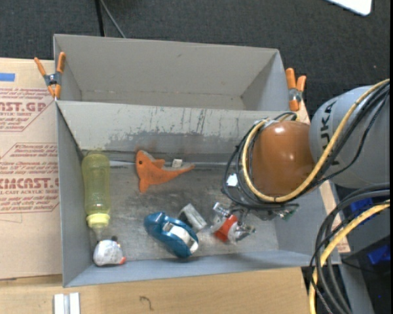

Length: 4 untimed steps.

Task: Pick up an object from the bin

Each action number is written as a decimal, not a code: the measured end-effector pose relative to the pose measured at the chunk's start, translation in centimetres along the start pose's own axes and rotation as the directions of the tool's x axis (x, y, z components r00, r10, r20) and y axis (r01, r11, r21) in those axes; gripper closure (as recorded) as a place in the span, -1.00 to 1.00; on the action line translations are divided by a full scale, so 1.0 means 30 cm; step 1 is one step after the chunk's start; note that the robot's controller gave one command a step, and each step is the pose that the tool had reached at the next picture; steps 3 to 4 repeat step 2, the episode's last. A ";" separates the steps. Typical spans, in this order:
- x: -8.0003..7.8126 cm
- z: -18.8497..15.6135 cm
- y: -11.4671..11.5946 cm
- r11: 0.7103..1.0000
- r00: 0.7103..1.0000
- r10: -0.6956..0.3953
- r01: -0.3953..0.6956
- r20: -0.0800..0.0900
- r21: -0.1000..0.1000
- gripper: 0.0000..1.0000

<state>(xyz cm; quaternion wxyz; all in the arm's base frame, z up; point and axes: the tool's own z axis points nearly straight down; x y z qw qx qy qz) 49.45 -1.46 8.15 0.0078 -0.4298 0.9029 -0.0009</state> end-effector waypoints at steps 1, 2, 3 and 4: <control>0.000 0.000 0.000 1.000 1.000 0.000 0.000 0.000 0.000 1.00; -0.008 -0.657 -0.013 0.994 0.994 -0.108 0.108 -0.007 -0.004 1.00; -0.008 -0.657 -0.013 0.994 0.994 -0.108 0.108 -0.007 -0.004 1.00; -0.008 -0.657 -0.013 0.994 0.994 -0.108 0.108 -0.007 -0.004 1.00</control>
Offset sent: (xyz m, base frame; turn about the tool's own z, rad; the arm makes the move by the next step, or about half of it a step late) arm 0.0006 -0.0026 0.1937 -0.1088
